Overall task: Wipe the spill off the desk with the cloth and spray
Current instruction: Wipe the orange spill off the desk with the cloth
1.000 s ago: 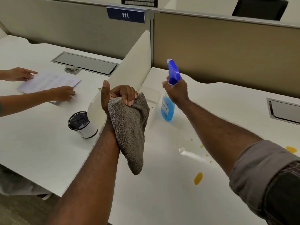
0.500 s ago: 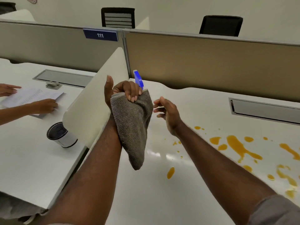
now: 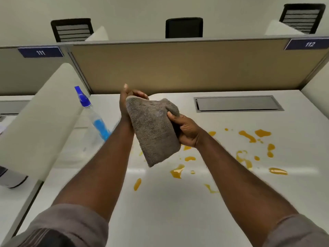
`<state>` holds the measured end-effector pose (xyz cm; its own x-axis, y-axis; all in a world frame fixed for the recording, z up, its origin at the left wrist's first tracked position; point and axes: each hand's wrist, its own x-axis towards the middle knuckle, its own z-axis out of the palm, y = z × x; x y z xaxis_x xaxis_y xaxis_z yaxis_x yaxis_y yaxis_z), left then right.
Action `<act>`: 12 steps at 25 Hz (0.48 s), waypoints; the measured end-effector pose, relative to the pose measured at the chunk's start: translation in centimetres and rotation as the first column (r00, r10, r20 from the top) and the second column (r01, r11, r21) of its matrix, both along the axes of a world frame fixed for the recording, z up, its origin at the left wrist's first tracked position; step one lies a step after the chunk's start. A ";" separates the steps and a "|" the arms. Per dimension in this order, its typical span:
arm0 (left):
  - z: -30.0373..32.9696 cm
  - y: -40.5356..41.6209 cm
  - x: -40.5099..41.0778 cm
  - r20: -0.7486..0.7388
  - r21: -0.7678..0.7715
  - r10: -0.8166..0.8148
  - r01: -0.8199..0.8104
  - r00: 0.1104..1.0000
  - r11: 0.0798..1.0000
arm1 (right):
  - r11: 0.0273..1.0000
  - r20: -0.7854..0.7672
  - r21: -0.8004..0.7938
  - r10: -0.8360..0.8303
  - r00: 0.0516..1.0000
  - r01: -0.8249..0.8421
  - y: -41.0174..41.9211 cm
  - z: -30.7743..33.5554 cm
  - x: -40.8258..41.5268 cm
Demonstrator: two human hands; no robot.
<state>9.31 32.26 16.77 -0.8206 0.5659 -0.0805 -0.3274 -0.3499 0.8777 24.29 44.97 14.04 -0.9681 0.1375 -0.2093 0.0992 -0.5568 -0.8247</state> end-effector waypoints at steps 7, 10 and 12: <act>-10.6 -3.2 1.4 -0.608 -0.671 -0.196 -0.365 0.769 0.646 | 0.702 0.127 0.671 -0.428 0.895 0.240 9.3 -1.4 8.3; -14.9 -5.9 1.9 -0.584 -0.808 -0.456 -0.424 0.671 0.410 | 0.246 0.084 0.965 -0.620 0.780 0.091 10.8 -4.4 10.4; -16.5 -7.5 2.5 -0.522 -0.849 -0.561 -0.456 0.643 0.267 | 0.093 0.053 0.996 -0.677 0.734 0.015 11.1 -6.4 11.3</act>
<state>11.82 24.77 0.22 -0.8351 0.5483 -0.0453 0.4894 0.7780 0.3938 35.54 56.05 7.66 -0.5664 0.8212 0.0696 0.6245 0.4829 -0.6138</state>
